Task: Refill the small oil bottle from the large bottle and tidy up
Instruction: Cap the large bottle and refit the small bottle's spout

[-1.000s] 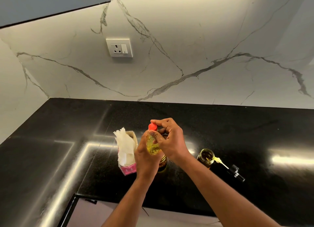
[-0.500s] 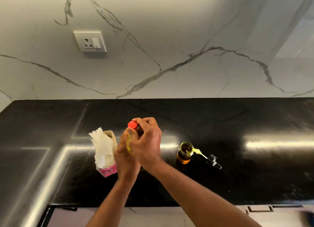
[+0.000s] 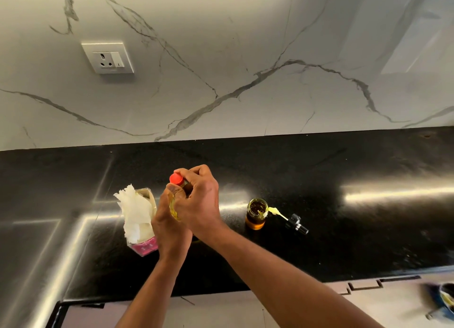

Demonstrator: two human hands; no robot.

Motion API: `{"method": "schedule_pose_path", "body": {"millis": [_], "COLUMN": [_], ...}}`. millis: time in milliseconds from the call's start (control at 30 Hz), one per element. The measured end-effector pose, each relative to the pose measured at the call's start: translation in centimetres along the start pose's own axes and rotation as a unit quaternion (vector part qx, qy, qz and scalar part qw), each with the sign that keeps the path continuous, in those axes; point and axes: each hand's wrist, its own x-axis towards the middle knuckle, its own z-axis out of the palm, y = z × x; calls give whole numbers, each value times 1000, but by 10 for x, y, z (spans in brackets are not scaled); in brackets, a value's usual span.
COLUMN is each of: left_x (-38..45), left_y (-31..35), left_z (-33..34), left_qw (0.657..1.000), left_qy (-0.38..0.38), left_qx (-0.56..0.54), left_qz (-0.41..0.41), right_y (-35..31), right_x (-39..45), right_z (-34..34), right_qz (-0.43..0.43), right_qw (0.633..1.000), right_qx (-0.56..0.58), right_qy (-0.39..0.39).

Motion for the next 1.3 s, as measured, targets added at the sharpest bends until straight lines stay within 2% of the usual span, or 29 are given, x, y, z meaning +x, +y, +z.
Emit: {"method": "schedule_pose_path", "body": {"millis": [233,333,567,667,867,1033,1100,1167,1233,1300], "left_x": [-3,-1,-1,0,4,4,0,-8,-20,-35], "left_y": [1,2,8,7,-12,-20,-17,-10,-3,4], "left_z": [0,-1,0,-1,0,-4,-4,-4,-3,3], "left_qw": [996,997,998,1000,995,996,997,995,987,980], "left_qy": [11,13,5,-8,-4,0,7,47,108,129], "left_qx": [-77,-64,-43,9,92,79,75,91,100,96], "left_qz": [-40,-40,-35,-14,-22,-35,-24,2,63,120], "right_y": [-5,-6,1,7,36,79,99,119,141,162], "right_x": [-9,-9,-4,-3,-9,-13,-13,-14,-15,-18], "right_z": [13,14,0,-10,-53,-115,-141,-164,-183,-197], "right_qz": [6,13,23,12,53,106,128,142,160,179], "right_qw": [998,997,999,999,997,994,991,987,980,972], "right_qx": [24,24,26,19,11,5,-18,-48,-80,-120], "right_qy": [58,69,15,-27,-54,-3,32,64,86,93]}}
